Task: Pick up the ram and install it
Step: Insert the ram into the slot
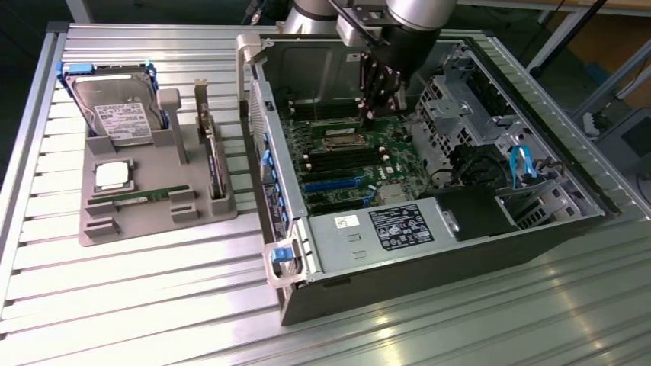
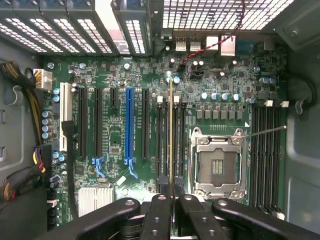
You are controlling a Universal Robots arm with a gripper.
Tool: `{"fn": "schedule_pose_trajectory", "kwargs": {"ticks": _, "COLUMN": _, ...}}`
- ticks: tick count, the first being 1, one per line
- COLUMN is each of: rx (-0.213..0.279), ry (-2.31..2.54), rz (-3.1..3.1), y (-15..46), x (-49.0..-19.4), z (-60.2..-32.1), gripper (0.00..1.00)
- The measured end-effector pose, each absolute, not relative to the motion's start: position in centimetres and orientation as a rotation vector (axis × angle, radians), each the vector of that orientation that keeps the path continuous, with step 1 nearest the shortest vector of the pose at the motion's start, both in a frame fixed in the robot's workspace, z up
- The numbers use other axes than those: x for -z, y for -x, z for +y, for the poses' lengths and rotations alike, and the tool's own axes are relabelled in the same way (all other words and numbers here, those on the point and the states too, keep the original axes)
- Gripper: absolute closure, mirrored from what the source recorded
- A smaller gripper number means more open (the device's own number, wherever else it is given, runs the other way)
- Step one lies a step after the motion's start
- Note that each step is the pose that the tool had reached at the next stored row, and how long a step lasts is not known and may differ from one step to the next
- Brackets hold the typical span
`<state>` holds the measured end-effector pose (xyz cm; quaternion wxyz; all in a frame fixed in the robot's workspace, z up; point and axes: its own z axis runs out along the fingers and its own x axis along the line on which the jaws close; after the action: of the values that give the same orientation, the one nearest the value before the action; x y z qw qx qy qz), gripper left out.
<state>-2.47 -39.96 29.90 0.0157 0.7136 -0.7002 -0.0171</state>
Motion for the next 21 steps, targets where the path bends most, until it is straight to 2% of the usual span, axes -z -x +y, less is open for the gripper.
{"fn": "schedule_pose_trajectory", "kwargs": {"ticks": 8, "rx": 0.053, "ry": -2.22, "rz": -2.178, "y": 1.6, "x": -29.8, "z": -39.9, "gripper": 0.88}}
{"fn": "schedule_pose_trajectory", "kwargs": {"ticks": 21, "rx": 0.053, "ry": -2.219, "rz": -2.178, "y": 1.6, "x": -26.5, "z": -40.0, "gripper": 0.88}}
